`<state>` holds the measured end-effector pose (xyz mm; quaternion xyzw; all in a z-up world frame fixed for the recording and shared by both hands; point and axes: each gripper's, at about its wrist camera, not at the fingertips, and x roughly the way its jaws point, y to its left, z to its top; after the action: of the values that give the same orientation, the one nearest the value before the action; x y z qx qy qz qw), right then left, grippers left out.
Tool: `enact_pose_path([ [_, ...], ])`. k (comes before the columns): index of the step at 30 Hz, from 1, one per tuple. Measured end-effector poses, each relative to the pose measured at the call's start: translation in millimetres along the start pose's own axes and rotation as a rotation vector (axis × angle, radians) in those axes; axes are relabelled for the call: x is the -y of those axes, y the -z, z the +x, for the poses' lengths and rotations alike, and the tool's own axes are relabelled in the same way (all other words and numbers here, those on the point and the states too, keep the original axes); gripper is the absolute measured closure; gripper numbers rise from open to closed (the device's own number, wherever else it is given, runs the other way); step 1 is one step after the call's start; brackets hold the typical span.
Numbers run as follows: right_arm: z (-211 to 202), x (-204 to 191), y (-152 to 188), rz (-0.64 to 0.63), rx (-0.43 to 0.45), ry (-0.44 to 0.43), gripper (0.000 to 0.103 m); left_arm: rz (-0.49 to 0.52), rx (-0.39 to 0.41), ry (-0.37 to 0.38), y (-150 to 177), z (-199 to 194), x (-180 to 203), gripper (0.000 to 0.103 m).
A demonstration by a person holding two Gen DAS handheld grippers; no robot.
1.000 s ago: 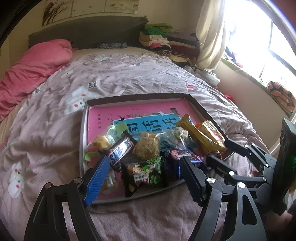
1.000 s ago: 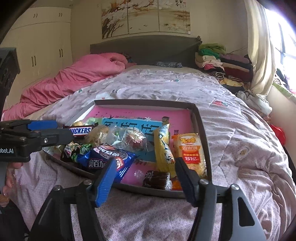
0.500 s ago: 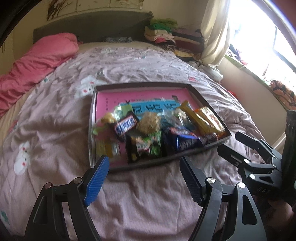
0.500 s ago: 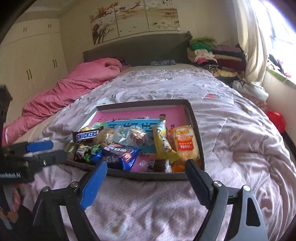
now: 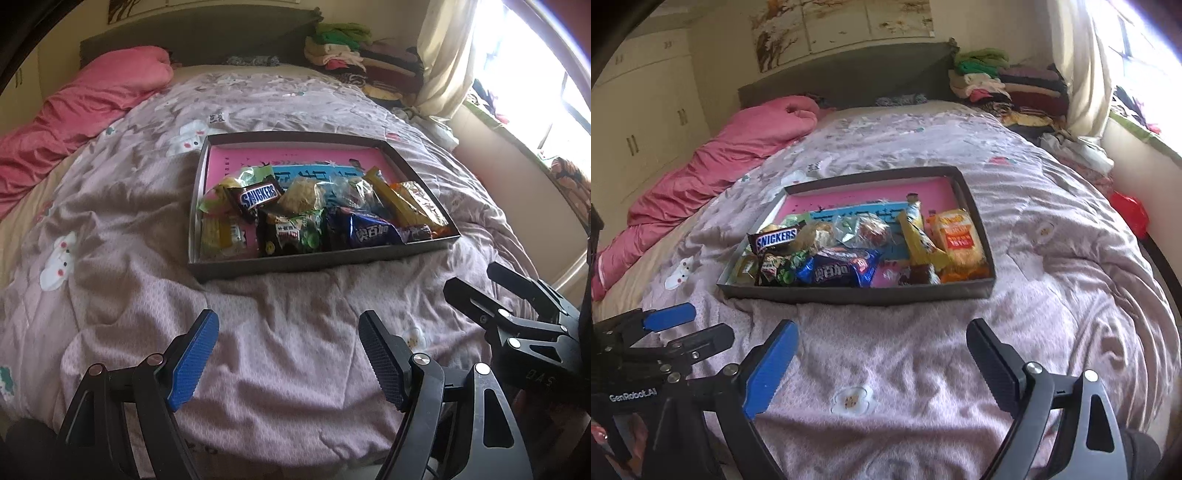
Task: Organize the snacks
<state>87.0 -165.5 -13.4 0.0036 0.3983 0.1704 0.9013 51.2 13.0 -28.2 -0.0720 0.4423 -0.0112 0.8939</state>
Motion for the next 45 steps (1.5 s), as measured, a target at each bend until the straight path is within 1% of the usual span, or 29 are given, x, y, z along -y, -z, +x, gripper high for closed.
enact_pose_path([
  [4, -5, 2, 7, 0.017, -0.018, 0.002, 0.008, -0.006, -0.003, 0.005, 3, -5, 0, 0.024],
  [8, -11, 1, 13, 0.006, -0.017, 0.001, 0.007, -0.017, 0.003, 0.011, 5, -10, -1, 0.024],
  [20, -27, -7, 17, -0.034, 0.046, -0.008, 0.005, -0.014, 0.004, 0.007, 10, -20, 0, 0.024],
  [37, -23, -3, 20, -0.017, 0.020, -0.008, 0.005, -0.010, 0.008, 0.013, 10, -22, -1, 0.024],
  [45, -22, -3, 20, -0.016, 0.021, -0.008, 0.005, -0.015, 0.008, 0.000, 10, -21, -2, 0.024],
])
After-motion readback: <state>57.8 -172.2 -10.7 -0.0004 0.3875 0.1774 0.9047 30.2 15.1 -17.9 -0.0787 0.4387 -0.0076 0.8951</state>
